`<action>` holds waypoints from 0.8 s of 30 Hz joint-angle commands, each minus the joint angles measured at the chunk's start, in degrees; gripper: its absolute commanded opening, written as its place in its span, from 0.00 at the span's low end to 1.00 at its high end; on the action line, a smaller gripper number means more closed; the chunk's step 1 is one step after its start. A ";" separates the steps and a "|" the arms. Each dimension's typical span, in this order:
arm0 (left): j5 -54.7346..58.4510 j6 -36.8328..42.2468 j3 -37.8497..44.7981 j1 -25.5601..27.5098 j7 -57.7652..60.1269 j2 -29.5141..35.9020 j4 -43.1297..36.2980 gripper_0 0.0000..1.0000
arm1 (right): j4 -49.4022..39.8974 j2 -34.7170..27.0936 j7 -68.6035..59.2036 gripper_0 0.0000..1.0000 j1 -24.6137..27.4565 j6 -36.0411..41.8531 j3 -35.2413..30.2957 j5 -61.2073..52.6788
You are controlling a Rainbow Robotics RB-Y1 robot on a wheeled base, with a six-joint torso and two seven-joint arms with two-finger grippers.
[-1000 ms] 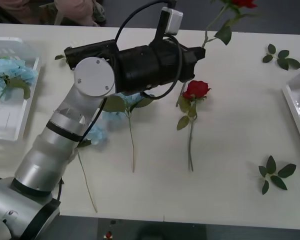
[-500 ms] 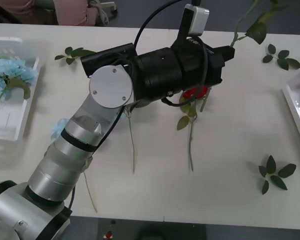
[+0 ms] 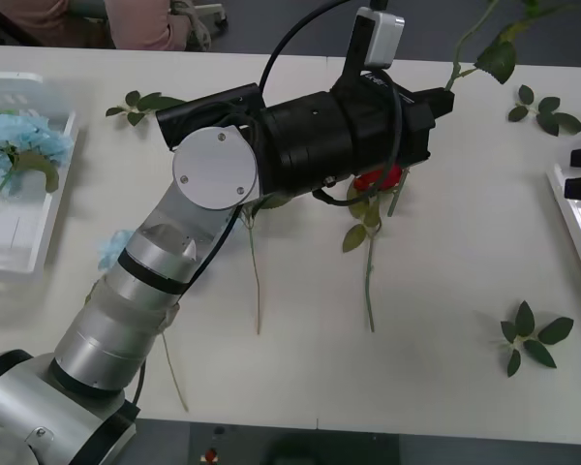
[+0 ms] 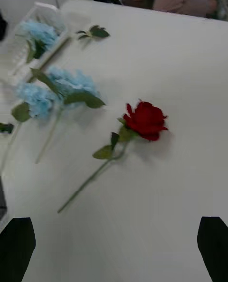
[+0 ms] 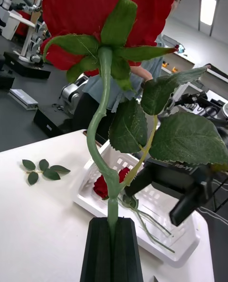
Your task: Put the red flowers into the right box and the blue flowers into the left box
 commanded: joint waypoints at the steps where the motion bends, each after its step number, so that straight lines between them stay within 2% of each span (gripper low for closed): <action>1: 0.12 -0.37 -0.05 -0.78 2.09 -0.48 -1.01 0.00 | -1.39 4.83 -7.76 1.00 -1.92 0.85 -2.01 -6.41; 7: 0.12 -0.37 -0.05 -0.78 2.09 -0.48 -1.01 0.00 | -1.39 9.32 -17.96 1.00 -2.45 0.77 -0.26 -13.44; 12: 0.12 -0.37 -0.05 -0.78 2.09 -0.48 -1.01 0.00 | -1.39 10.72 -23.05 1.00 -2.63 0.68 2.65 -16.16; 24: 0.12 -0.37 -0.05 -0.78 2.09 -0.48 -1.01 0.00 | -1.39 17.67 -24.72 1.00 -6.32 -0.73 9.94 -10.10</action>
